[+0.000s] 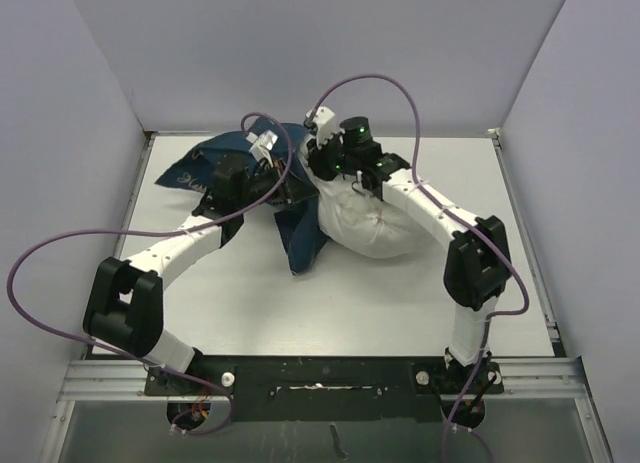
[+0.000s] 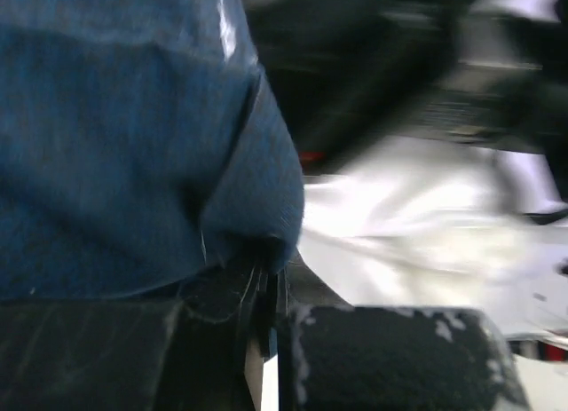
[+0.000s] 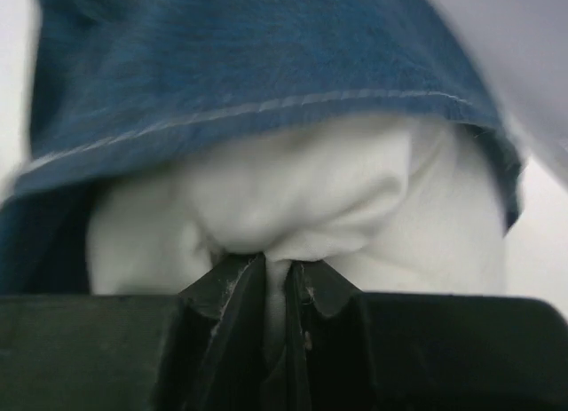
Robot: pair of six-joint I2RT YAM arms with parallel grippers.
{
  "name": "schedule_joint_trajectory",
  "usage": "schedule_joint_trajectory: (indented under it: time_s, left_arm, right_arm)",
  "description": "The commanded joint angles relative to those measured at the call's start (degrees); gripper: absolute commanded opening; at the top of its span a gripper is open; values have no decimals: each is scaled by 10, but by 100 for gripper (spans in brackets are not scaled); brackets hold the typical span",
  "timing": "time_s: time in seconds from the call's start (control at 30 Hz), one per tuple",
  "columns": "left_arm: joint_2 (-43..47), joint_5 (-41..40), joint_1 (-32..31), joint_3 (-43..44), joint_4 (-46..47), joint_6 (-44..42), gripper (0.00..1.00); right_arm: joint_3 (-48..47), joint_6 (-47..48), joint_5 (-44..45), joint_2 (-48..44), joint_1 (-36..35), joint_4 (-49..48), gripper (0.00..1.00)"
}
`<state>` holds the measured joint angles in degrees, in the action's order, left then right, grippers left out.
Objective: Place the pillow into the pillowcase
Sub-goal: Stuff the pillow into the pillowcase.
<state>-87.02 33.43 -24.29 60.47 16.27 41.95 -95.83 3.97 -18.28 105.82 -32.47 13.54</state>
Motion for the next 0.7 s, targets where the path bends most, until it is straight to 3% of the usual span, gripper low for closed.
schedule_joint_trajectory:
  time_s: [0.0, 0.13, 0.23, 0.37, 0.47, 0.53, 0.67]
  left_arm:
    - [49, 153, -21, -2, 281, 187, 0]
    - [66, 187, 26, 5, 302, 254, 0]
    - [80, 189, 51, 13, 264, 255, 0]
    - [7, 207, 53, 88, 300, 294, 0]
    - [-94, 226, 43, 238, 373, 359, 0]
    - [-178, 234, 27, 375, 355, 366, 0]
    - [-313, 217, -22, 632, 290, 362, 0]
  right_arm:
    - [-4, -70, 8, 91, -50, -64, 0]
    - [42, -103, -47, 93, -47, -83, 0]
    - [93, -174, -138, 60, -30, -167, 0]
    - [28, -331, -249, 49, 2, -303, 0]
    - [-77, -472, -302, 67, 32, -436, 0]
    - [-123, -523, -316, 65, 40, -480, 0]
    - [-84, -564, -332, 19, 54, -550, 0]
